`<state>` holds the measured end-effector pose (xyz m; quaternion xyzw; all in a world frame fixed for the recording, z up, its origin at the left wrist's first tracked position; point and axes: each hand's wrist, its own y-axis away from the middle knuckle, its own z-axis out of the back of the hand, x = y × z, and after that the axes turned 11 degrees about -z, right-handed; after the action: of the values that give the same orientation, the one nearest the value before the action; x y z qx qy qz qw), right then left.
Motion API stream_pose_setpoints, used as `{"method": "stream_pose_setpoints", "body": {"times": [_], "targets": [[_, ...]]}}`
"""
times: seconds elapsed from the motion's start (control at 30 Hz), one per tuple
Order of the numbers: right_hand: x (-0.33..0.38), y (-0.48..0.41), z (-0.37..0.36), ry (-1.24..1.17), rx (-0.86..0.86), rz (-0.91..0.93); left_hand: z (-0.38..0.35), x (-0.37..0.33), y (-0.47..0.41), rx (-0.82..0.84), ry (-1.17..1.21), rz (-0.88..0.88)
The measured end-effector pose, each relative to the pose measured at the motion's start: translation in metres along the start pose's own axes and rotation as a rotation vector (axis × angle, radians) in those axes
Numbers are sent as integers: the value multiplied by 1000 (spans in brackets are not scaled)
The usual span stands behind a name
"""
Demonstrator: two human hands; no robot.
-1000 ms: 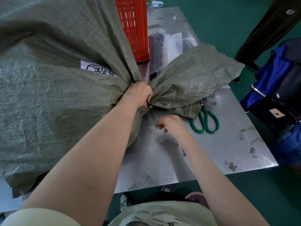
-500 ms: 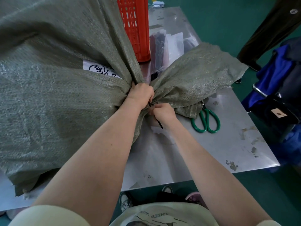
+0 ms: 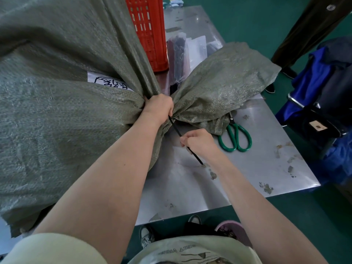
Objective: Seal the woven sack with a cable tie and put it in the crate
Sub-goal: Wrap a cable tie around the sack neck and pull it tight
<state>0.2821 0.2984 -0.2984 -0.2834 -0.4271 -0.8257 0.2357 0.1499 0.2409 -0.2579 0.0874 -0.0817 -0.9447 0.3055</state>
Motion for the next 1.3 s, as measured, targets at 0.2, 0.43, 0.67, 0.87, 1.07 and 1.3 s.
{"method": "stream_pose_setpoints", "body": {"times": [0.2,0.43,0.67,0.87,1.07,1.3], "targets": [[22,-14,-10,72,95,35,0,3,8,42,-119,-125],[27,-35,-29,-167,-76,-15,-4,-4,13,53,-245,-138],[28,-25,-19,-127,-104,-11,-8,-9,11,42,-281,-108],[14,-10,-18,-252,-56,-40,-10,-9,8,40,-210,-61],[9,-8,-19,-402,8,-56,-15,-14,6,-23,-265,-32],[-43,-35,27,214,-563,-69,-28,-23,10,-94,-309,-9]]}}
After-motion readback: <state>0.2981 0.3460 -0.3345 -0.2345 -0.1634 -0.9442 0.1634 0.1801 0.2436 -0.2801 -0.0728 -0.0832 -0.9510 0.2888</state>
